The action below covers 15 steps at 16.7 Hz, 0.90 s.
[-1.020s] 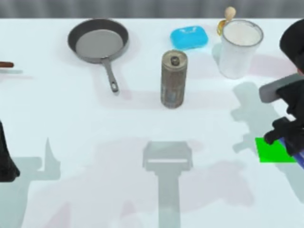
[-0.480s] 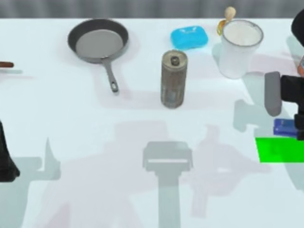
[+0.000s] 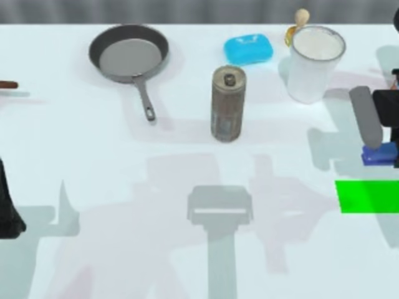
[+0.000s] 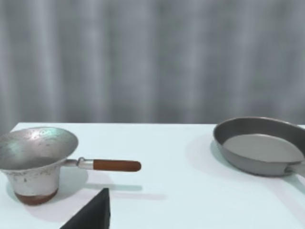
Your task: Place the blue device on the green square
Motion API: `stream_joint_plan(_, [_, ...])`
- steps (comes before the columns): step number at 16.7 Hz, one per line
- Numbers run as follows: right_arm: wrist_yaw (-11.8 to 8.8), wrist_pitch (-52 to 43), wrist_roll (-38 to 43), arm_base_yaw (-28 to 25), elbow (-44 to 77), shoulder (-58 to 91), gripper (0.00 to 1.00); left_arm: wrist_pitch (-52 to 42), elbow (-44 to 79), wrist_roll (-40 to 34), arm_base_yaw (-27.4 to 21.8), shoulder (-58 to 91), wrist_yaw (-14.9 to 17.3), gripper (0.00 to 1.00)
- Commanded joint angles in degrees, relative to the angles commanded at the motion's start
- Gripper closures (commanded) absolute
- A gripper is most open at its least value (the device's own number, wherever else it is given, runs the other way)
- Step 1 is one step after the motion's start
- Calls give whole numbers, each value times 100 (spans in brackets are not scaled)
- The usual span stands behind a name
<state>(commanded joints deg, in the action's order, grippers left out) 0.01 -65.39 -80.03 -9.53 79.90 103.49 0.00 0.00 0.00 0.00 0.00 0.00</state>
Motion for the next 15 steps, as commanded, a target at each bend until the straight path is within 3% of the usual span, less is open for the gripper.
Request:
stream_joint_plan(6, [0, 220, 18, -39, -178, 81, 100, 0, 0, 0, 0, 0, 0, 0])
stream_joint_plan(15, [5, 2147, 52, -39, -1356, 786, 100, 0, 0, 0, 0, 0, 0, 0])
